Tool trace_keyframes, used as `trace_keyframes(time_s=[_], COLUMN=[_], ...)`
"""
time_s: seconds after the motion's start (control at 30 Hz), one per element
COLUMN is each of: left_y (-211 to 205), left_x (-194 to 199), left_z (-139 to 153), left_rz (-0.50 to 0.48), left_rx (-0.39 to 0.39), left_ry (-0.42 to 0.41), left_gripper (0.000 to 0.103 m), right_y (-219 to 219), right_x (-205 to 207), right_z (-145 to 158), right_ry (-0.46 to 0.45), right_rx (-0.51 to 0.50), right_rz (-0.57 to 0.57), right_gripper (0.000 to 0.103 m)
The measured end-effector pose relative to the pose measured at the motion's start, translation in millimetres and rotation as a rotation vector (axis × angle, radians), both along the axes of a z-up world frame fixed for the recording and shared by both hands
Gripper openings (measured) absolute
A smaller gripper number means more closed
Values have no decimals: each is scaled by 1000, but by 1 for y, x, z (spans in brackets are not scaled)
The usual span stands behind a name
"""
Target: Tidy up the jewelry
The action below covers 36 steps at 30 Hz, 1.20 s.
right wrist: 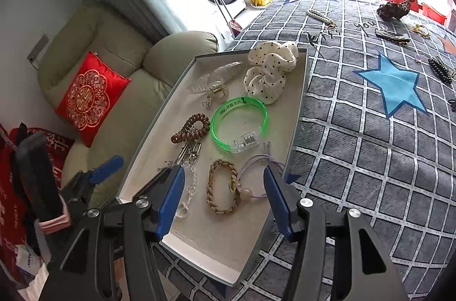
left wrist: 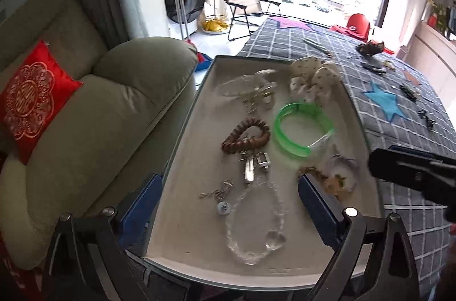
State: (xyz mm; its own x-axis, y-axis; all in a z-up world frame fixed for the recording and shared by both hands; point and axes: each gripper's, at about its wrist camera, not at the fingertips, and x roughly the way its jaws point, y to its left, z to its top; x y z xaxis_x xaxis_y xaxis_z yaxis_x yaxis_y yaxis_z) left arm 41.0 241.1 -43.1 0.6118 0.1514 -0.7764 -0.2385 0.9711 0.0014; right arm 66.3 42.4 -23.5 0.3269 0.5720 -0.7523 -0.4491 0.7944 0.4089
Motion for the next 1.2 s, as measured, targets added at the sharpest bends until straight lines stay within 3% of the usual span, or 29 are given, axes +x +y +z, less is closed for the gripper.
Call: trace_keyframes(time_s=[0.63,0.97,1.2], left_y=[-15,-22,-25], left_x=[-19,-35,-45], left_z=[9,10,11], left_rz=[-20,-7,11], left_rx=[-1,-2,16], left_ry=[15,42,60], left_gripper=[98,98,98], right_y=[-17,-18,-18], right_x=[-9,-18,-26], right_z=[1,0,-2], right_ry=[-15,-34,-26], right_rx=[-33,-104,-142], right_rz=[-29,-28,-15], right_gripper=[66,79,81])
